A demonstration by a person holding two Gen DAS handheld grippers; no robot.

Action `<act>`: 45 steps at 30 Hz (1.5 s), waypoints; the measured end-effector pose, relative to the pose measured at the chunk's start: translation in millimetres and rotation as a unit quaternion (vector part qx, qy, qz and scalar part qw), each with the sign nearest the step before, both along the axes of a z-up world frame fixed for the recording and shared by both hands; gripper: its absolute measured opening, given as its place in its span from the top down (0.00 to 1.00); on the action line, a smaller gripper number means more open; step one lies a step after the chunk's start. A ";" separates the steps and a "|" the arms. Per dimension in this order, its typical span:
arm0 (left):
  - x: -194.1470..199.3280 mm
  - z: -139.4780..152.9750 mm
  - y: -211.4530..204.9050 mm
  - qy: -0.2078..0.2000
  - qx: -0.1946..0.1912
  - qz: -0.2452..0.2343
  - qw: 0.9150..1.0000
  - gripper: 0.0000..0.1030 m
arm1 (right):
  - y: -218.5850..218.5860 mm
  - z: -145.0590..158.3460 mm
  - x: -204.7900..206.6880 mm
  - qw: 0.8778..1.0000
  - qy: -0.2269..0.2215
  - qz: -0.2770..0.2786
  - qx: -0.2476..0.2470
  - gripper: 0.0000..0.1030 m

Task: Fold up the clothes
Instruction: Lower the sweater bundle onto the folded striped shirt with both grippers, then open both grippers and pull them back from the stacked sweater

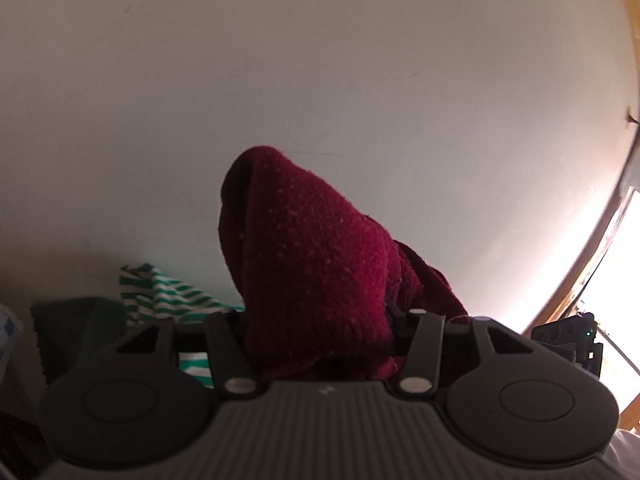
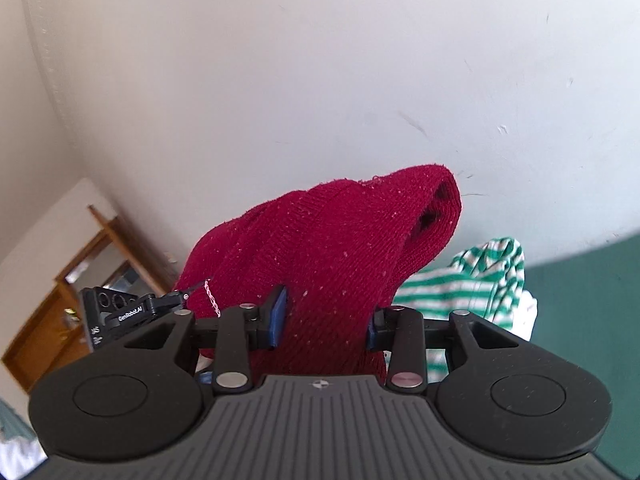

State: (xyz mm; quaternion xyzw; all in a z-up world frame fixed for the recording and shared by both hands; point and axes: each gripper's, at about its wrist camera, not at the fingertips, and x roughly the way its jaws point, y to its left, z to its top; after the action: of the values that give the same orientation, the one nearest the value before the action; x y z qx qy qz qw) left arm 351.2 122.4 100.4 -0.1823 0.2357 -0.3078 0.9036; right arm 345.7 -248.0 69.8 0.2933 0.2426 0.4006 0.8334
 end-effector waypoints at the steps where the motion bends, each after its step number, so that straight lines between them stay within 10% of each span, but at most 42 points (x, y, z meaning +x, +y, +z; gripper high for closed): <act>1: 12.0 -9.2 3.2 0.007 0.005 0.000 1.000 0.50 | 6.3 -6.0 7.2 1.000 0.003 -0.005 -0.010 0.62; 6: 52.0 -64.1 15.0 0.054 0.018 0.003 0.998 0.49 | 34.4 -36.9 33.4 0.997 0.015 -0.023 -0.077 0.63; 13: 66.4 -103.8 32.6 0.075 -0.002 -0.023 0.997 0.22 | 25.2 -58.2 39.2 0.990 0.034 -0.055 -0.122 0.63; 18: 62.9 -82.7 47.6 0.070 0.009 -0.043 0.997 0.29 | 24.1 -50.1 38.9 0.985 0.041 -0.082 -0.145 0.39; 22: 27.7 -45.7 68.8 0.020 0.061 -0.051 0.997 0.24 | 7.1 -29.8 21.3 0.985 0.022 -0.112 -0.131 0.38; 26: -15.8 -10.0 73.5 -0.060 0.105 0.001 0.993 0.29 | -5.5 -2.5 -15.7 0.965 -0.047 -0.221 -0.132 0.48; 29: -10.0 7.2 46.3 -0.101 0.060 0.033 0.992 0.29 | 23.3 16.9 -23.6 0.951 -0.110 -0.241 -0.157 0.57; 33: 30.9 -13.8 -20.8 -0.101 0.122 0.114 0.981 0.47 | 101.2 16.8 -21.7 0.887 -0.206 -0.293 -0.290 0.57; 38: 60.1 -67.6 -41.3 -0.051 0.133 0.128 0.981 0.54 | 141.6 -19.7 -0.7 0.864 -0.208 -0.304 -0.344 0.58; 41: 68.1 -87.8 -31.3 -0.031 0.087 0.114 0.989 0.51 | 136.4 -49.6 13.0 0.876 -0.162 -0.288 -0.352 0.58; 45: 83.9 -99.3 -42.2 -0.079 0.116 0.104 0.985 0.50 | 110.3 -72.0 18.3 0.902 -0.112 -0.288 -0.302 0.59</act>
State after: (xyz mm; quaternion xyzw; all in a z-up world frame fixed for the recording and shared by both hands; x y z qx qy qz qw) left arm 435.1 80.2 1.1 -0.0748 0.1777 -0.1956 0.9615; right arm 364.0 -137.7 -2.3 0.0375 0.1625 0.0810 0.9827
